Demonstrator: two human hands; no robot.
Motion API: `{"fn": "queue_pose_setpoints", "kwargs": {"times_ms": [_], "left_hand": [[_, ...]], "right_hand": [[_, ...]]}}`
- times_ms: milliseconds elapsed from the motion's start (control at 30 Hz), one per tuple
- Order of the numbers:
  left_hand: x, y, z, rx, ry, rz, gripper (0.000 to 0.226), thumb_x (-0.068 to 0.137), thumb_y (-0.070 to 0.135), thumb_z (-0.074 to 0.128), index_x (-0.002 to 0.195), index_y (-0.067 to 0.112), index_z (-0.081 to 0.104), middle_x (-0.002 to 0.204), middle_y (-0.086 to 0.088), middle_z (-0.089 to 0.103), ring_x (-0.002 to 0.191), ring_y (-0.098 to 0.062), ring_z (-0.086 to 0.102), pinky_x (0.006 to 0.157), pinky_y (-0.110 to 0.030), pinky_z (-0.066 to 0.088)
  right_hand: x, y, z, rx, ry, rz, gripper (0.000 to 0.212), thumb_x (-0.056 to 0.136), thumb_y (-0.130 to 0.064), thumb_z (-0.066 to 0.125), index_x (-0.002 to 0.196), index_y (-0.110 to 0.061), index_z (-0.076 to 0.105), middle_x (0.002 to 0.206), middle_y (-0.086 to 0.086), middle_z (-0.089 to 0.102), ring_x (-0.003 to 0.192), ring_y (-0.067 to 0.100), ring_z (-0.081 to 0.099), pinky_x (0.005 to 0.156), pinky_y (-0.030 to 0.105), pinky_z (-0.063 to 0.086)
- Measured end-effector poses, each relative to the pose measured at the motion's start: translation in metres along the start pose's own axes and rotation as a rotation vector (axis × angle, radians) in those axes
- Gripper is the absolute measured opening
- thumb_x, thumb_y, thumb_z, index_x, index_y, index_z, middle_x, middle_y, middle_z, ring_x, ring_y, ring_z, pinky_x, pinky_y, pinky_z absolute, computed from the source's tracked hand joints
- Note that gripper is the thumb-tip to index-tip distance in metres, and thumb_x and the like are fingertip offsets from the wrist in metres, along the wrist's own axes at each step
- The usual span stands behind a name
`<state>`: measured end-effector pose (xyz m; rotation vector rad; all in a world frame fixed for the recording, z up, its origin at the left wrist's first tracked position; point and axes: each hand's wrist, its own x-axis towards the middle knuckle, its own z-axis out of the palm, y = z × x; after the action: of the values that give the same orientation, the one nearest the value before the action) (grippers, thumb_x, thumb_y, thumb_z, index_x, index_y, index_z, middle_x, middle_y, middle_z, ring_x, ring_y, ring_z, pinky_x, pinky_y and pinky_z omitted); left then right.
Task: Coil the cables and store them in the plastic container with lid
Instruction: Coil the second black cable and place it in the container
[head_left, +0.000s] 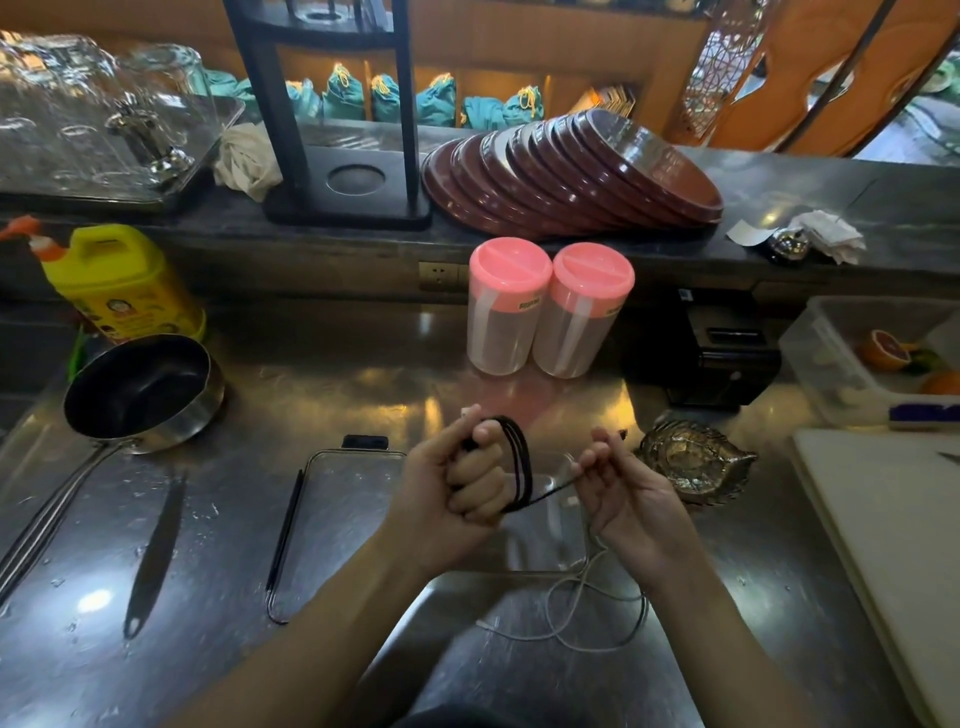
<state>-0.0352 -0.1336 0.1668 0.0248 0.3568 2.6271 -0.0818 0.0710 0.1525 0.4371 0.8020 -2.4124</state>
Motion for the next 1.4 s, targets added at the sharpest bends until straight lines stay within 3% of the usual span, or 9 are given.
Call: {"fn": "queue_pose_setpoints", "kwargs": {"times_ms": [133,267,467,600,867,1033,1167,1300,1400], "left_hand": [[0.003,0.001,0.003,-0.036,-0.027,-0.002,0.034,0.104,0.032,0.045,0.079,0.013,0.060,0.047,0.007,0.022,0.036,-0.009,0.013,0.041,-0.024,0.010],[0.007,-0.007,0.005,0.018,0.011,-0.052,0.039,0.103,0.033,0.041,0.075,0.013,0.059,0.045,0.008,0.020,0.034,-0.008,0.010,0.040,-0.024,0.007],[0.003,-0.002,-0.005,0.034,0.044,-0.112,0.039,0.103,0.031,0.041,0.073,0.014,0.057,0.045,0.008,0.021,0.034,-0.007,0.008,0.039,-0.023,0.002],[0.005,-0.006,-0.006,0.168,0.280,-0.082,0.040,0.102,0.030,0.043,0.067,0.015,0.053,0.044,0.009,0.018,0.034,-0.008,0.008,0.036,-0.022,0.005],[0.017,-0.015,-0.007,0.499,0.674,0.077,0.039,0.105,0.029,0.048,0.069,0.014,0.053,0.044,0.006,0.024,0.034,-0.005,0.021,0.033,-0.018,0.019],[0.019,-0.011,-0.015,0.459,0.724,0.080,0.039,0.104,0.027,0.052,0.068,0.012,0.053,0.044,0.006,0.029,0.032,-0.003,0.022,0.031,-0.016,0.017],[0.020,-0.014,-0.022,0.444,0.722,0.091,0.038,0.105,0.029,0.051,0.071,0.013,0.054,0.044,0.007,0.025,0.033,-0.004,0.021,0.032,-0.017,0.019],[0.020,-0.017,-0.025,0.535,0.687,0.085,0.035,0.106,0.029,0.050,0.076,0.012,0.054,0.046,0.006,0.026,0.036,-0.005,0.022,0.035,-0.019,0.021],[0.019,-0.019,-0.031,0.525,0.697,0.087,0.035,0.106,0.029,0.048,0.076,0.012,0.053,0.045,0.008,0.028,0.034,-0.004,0.022,0.036,-0.019,0.017]], "right_hand": [[-0.003,0.015,-0.002,-0.236,-0.036,0.142,0.037,0.097,-0.015,0.054,0.126,0.007,0.060,0.063,0.000,0.044,0.050,0.009,0.046,0.049,0.023,0.049],[-0.005,0.024,0.010,-0.579,-0.142,0.130,0.015,0.096,-0.009,0.058,0.099,-0.002,0.071,0.059,0.001,0.044,0.046,0.006,0.036,0.040,0.018,0.035],[-0.006,0.025,0.013,-0.494,-0.224,0.059,0.014,0.095,-0.011,0.061,0.097,0.000,0.070,0.068,0.004,0.038,0.052,0.006,0.032,0.045,0.018,0.033],[-0.008,0.030,0.017,-0.468,-0.283,0.125,0.044,0.080,-0.024,0.067,0.114,0.003,0.062,0.073,0.001,0.043,0.061,0.010,0.035,0.055,0.022,0.038],[0.000,0.062,0.020,-0.885,-0.085,-0.223,0.034,0.075,-0.001,0.066,0.109,0.000,0.062,0.091,0.009,0.070,0.087,0.020,0.066,0.079,0.032,0.056],[-0.003,0.079,0.021,-1.094,0.046,-0.536,0.036,0.095,0.002,0.062,0.118,-0.023,0.053,0.091,-0.007,0.071,0.082,0.009,0.071,0.071,0.023,0.056],[-0.002,0.077,0.017,-1.459,0.072,-0.858,0.026,0.095,-0.003,0.065,0.111,-0.024,0.067,0.094,-0.024,0.067,0.088,0.002,0.066,0.077,0.014,0.051],[0.005,0.073,0.010,-1.695,0.171,-0.850,0.017,0.092,-0.010,0.068,0.102,-0.023,0.072,0.094,-0.012,0.070,0.080,-0.001,0.058,0.072,0.010,0.043],[0.007,0.070,0.011,-1.504,0.178,-0.865,0.010,0.092,-0.010,0.074,0.097,-0.019,0.075,0.102,-0.009,0.071,0.091,0.004,0.066,0.079,0.024,0.054]]}}
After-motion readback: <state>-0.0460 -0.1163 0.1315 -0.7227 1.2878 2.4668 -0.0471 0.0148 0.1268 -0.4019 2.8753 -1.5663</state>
